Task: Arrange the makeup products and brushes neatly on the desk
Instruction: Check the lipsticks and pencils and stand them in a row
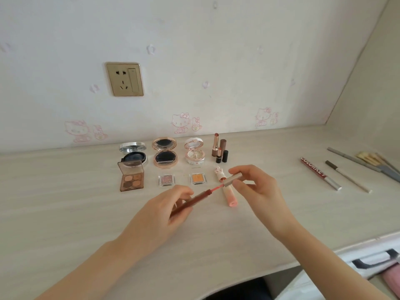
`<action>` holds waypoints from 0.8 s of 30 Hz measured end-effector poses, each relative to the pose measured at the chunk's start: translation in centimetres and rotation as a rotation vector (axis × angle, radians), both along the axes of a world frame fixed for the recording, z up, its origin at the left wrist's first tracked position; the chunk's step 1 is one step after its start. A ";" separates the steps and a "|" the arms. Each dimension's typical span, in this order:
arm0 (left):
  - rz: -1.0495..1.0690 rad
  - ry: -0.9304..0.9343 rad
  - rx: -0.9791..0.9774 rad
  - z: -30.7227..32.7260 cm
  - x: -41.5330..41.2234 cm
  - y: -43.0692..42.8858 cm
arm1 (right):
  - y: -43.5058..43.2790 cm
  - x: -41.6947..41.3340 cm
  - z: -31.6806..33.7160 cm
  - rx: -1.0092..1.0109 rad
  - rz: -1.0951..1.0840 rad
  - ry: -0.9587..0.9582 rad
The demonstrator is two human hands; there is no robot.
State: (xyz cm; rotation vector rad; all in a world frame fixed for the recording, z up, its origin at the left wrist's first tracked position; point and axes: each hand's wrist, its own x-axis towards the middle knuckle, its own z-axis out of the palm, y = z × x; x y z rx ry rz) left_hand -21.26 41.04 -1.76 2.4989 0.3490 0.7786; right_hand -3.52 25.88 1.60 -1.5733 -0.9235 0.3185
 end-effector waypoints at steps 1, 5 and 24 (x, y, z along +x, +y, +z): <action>-0.011 0.027 0.022 0.0 0.2 -0.3 | -0.1 0.3 0.2 -0.015 0.002 -0.017; -0.099 0.046 0.151 0.6 1.4 -1.6 | -0.4 2.1 0.6 -0.046 -0.026 0.041; -0.290 0.190 0.383 0.1 10.8 -6.8 | 0.4 10.2 1.9 -0.195 -0.046 0.282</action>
